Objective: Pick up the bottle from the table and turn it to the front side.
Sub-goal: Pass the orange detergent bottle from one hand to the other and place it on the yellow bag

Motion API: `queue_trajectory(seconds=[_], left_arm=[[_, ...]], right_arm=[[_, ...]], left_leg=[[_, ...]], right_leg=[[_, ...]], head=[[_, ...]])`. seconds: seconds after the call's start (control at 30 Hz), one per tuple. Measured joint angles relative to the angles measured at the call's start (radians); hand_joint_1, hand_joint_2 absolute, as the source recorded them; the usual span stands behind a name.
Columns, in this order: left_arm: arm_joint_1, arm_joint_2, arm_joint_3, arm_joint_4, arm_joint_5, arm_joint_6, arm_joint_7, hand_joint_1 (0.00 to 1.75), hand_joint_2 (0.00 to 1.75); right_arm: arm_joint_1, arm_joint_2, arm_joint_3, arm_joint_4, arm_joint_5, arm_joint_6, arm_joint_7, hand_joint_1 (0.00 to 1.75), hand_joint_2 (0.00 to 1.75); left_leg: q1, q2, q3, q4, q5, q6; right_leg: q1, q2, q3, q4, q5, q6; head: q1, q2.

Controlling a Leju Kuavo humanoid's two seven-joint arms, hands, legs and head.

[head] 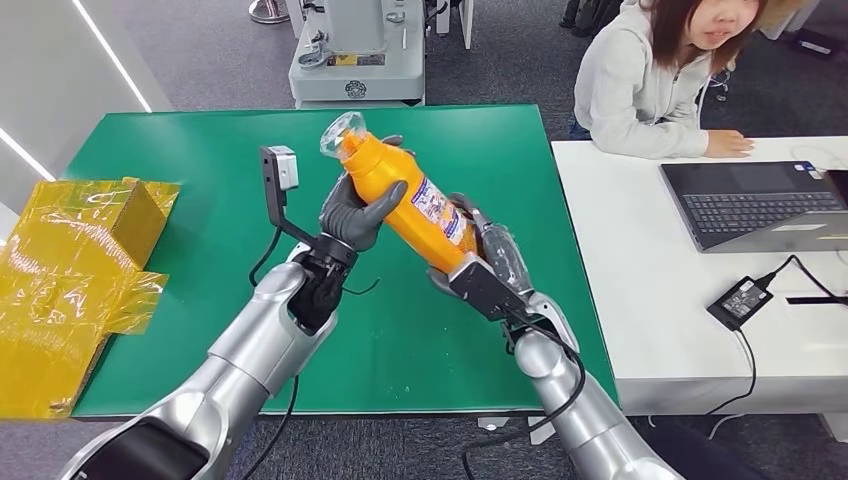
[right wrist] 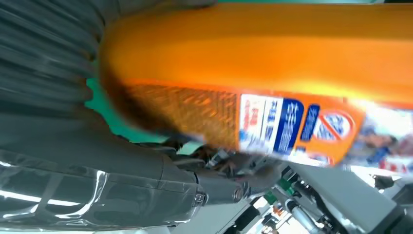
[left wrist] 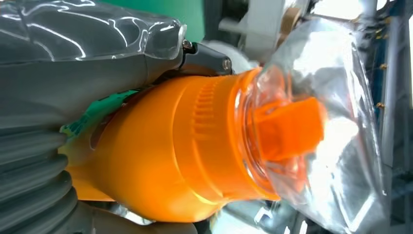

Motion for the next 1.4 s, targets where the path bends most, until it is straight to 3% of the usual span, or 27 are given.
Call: queue_trajectory(seconds=[0.2, 0.6, 0.7, 0.9, 1.03, 1.1, 1.23, 1.4], left_arm=[[0.002, 0.000, -0.011, 0.000, -0.055, 0.032, -0.032, 1.75, 1.75], [0.004, 0.000, -0.013, 0.000, -0.062, 0.035, -0.034, 1.75, 1.75], [0.003, 0.002, -0.016, 0.000, -0.138, 0.080, -0.057, 1.75, 1.75], [-0.032, 0.051, -0.031, 0.000, -0.525, 0.292, -0.136, 1.75, 1.75], [-0.077, 0.093, -0.056, 0.000, -0.786, 0.428, -0.146, 1.75, 1.75], [-0.105, 0.113, -0.082, 0.001, -0.965, 0.517, -0.117, 1.75, 1.75], [-0.204, 0.169, -0.183, 0.021, -1.459, 0.722, 0.030, 1.75, 1.75], [-0.255, 0.215, -0.232, 0.052, -1.756, 0.792, 0.139, 1.75, 1.75]], right_arm=[[0.057, -0.015, -0.021, -0.066, -0.003, -0.001, 0.001, 0.00, 1.75], [0.073, -0.023, -0.026, -0.101, -0.003, -0.001, 0.001, 0.00, 1.75], [0.086, -0.026, -0.027, -0.115, -0.011, -0.001, -0.001, 0.00, 1.75], [0.203, -0.062, -0.027, -0.203, -0.042, -0.009, -0.034, 0.00, 1.75], [0.249, -0.077, -0.021, -0.252, -0.042, -0.017, -0.040, 0.00, 1.75], [0.267, -0.081, -0.017, -0.276, -0.043, -0.022, -0.041, 0.00, 1.75], [0.304, -0.093, -0.014, -0.323, -0.048, -0.040, -0.048, 0.00, 1.75], [0.325, -0.099, -0.013, -0.348, -0.052, -0.051, -0.058, 0.00, 1.75]], left_leg=[[0.000, 0.000, 0.000, 0.000, 0.000, 0.000], [0.000, 0.000, 0.000, 0.000, 0.000, 0.000], [0.000, 0.000, 0.000, 0.000, 0.000, 0.000], [0.000, 0.001, 0.000, 0.000, 0.000, 0.000], [0.000, 0.001, 0.000, 0.000, 0.000, 0.000], [0.000, 0.001, 0.000, 0.000, 0.000, 0.000], [0.000, 0.001, 0.000, 0.000, 0.000, 0.000], [0.000, 0.002, 0.000, 0.000, 0.000, 0.000]], right_leg=[[0.000, 0.000, 0.000, 0.000, 0.000, 0.000], [0.000, 0.000, 0.000, 0.000, 0.000, 0.000], [0.000, 0.000, 0.000, 0.000, 0.000, 0.000], [0.000, 0.000, 0.000, 0.000, 0.000, 0.000], [0.000, 0.001, -0.001, 0.000, 0.000, 0.000], [0.000, 0.000, -0.001, 0.001, 0.000, 0.000], [0.000, 0.001, -0.001, 0.001, 0.000, 0.000], [0.000, 0.002, -0.001, 0.001, 0.000, 0.000]], head=[[0.000, 0.000], [0.000, 0.000], [0.000, 0.000], [0.000, 0.000], [0.000, 0.000], [0.000, 0.000], [0.000, 0.000], [0.000, 0.000]])
